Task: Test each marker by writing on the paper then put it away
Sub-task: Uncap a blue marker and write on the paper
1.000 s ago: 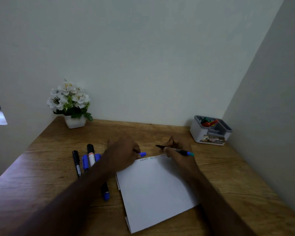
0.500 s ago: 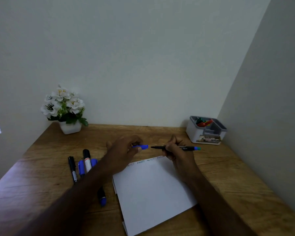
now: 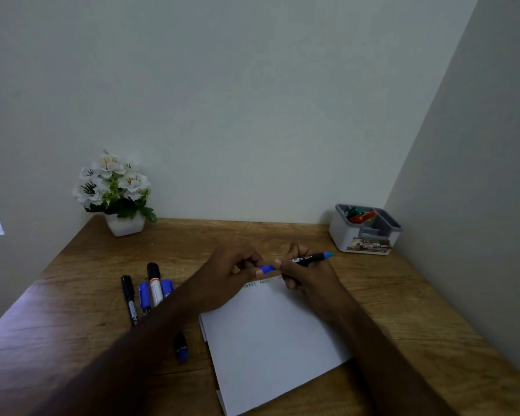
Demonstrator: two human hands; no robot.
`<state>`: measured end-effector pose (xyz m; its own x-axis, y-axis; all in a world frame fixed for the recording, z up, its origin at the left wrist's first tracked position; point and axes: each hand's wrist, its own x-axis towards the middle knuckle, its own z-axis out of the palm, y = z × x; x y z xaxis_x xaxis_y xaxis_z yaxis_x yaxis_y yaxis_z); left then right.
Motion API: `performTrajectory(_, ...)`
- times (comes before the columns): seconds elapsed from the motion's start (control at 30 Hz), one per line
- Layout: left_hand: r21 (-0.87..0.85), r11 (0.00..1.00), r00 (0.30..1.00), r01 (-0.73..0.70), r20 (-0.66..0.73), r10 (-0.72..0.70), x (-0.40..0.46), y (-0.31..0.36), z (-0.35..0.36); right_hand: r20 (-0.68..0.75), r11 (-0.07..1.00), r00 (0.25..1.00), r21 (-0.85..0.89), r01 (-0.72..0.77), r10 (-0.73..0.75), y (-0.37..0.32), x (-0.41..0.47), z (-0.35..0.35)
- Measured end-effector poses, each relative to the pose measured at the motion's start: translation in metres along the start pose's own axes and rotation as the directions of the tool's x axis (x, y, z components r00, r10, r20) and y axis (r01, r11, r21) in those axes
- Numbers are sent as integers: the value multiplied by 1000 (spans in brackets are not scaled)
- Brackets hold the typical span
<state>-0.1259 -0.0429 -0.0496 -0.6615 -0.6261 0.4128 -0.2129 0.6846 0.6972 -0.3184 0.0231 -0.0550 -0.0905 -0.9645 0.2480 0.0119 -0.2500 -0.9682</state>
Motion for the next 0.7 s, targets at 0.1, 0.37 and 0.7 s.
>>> performTrajectory(0.1,-29,999,1000,21,-21,-21,-2,1,3,32,998,999,55,-42,40,-2,-1,-3)
performTrajectory(0.37,-81,996,997,28,-68,-33,-3,6,10,89,992,995,117,-49,39,-2,-1,-5)
performTrajectory(0.7,-245,966,974,87,-182,-134,0,13,13,58,996,997,-75,57,-53,8,3,-2)
